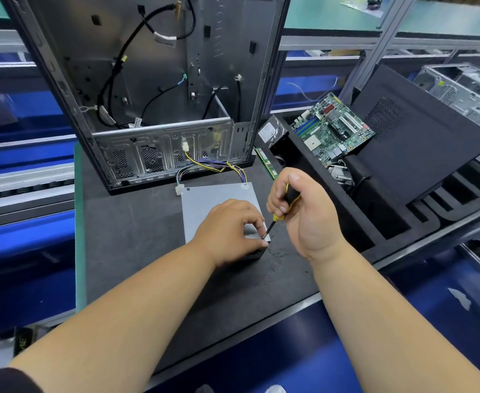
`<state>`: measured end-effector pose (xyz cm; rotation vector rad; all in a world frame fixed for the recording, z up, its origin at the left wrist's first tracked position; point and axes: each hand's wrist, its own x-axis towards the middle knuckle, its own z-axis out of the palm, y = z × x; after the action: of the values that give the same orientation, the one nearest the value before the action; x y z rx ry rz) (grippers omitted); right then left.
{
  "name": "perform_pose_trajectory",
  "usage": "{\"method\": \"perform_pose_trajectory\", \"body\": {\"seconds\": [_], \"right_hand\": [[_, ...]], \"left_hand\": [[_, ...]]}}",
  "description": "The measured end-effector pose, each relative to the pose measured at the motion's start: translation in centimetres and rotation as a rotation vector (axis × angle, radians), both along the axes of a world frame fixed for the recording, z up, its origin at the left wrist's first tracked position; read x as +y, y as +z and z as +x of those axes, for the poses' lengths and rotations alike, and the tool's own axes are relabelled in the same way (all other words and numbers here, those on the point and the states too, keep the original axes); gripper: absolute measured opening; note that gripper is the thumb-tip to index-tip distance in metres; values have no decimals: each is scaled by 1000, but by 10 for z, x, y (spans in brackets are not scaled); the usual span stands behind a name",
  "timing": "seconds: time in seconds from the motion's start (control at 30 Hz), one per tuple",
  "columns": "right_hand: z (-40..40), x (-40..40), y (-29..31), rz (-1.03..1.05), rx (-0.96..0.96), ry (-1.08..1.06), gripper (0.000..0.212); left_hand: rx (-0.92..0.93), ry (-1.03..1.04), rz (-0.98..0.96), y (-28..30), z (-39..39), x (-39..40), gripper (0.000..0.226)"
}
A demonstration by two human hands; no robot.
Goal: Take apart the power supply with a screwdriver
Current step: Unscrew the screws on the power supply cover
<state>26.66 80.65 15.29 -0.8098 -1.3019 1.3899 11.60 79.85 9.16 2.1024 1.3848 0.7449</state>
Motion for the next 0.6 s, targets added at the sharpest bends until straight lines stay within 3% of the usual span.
{"method": "perform_pose_trajectory", "body": {"seconds": [0.2, 0.37, 0.6], "right_hand": [[1, -5, -2, -11, 29, -13, 27], [-8, -6, -3, -51, 44, 41, 41], [-20, 1, 3, -90, -15, 46, 37]], "left_hand": [[-14, 21, -6, -2, 1, 0, 16], [5, 24, -3, -3, 1, 0, 17], [-7, 26, 2, -1, 2, -1, 19]]}}
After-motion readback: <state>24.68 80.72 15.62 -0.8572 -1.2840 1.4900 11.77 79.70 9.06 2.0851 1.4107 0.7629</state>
